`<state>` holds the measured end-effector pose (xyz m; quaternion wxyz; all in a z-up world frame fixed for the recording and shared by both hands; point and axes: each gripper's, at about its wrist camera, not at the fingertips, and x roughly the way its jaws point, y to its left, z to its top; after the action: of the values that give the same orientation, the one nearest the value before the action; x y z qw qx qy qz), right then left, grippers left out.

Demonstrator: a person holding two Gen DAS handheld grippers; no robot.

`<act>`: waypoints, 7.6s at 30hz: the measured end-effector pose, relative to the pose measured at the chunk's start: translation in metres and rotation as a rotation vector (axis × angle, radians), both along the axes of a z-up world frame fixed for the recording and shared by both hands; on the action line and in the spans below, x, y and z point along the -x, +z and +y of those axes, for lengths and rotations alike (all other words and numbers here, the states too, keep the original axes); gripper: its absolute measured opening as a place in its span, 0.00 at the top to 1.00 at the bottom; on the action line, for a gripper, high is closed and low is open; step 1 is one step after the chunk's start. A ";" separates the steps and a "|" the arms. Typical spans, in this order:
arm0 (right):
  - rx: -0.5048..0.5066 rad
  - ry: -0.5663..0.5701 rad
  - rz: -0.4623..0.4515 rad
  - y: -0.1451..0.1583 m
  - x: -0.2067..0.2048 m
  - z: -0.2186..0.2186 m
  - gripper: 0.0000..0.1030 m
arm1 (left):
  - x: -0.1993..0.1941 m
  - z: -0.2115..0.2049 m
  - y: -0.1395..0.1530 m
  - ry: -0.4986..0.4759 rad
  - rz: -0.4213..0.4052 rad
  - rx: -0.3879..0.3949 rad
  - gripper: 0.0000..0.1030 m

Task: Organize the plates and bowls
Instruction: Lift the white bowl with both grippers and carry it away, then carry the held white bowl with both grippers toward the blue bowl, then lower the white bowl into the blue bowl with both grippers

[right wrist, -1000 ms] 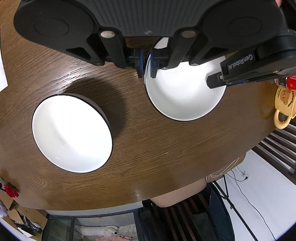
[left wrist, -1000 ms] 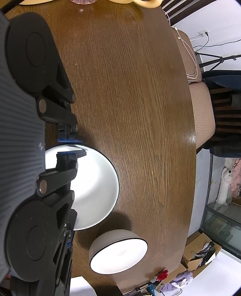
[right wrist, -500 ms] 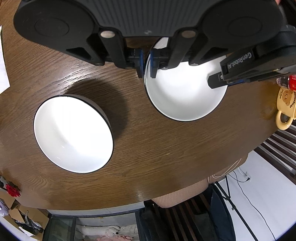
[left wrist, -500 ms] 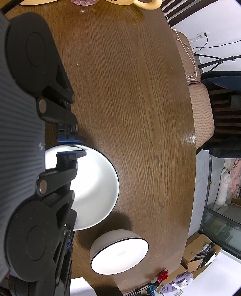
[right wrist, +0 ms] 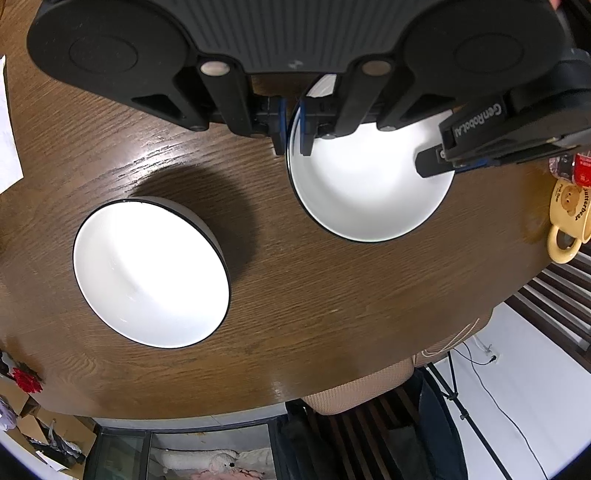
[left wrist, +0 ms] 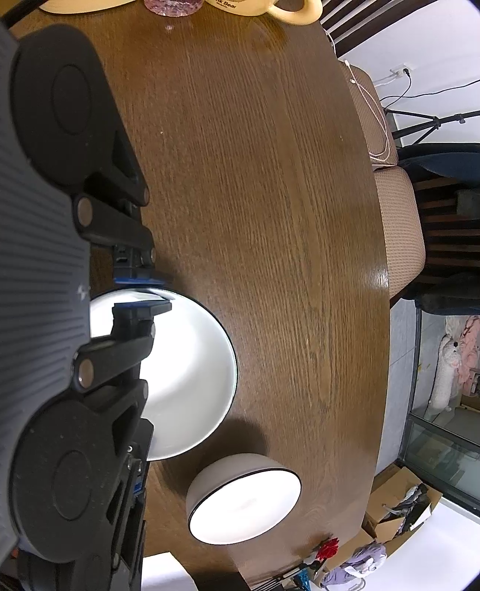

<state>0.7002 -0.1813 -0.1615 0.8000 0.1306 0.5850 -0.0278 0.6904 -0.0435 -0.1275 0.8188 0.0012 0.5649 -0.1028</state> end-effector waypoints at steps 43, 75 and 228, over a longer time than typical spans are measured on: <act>-0.005 0.065 -0.033 0.041 0.067 0.006 0.93 | 0.068 0.006 0.045 0.049 -0.042 -0.016 0.91; 0.007 0.070 -0.063 0.071 0.131 -0.008 0.93 | 0.133 -0.009 0.075 0.051 -0.081 -0.018 0.91; 0.100 -0.039 0.031 0.040 0.361 -0.153 0.92 | 0.329 -0.166 0.027 -0.219 0.044 -0.017 0.91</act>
<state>0.3392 -0.3345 -0.1213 0.7956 0.1012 0.5927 -0.0748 0.3615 -0.2091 -0.1003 0.7899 0.0674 0.5801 -0.1870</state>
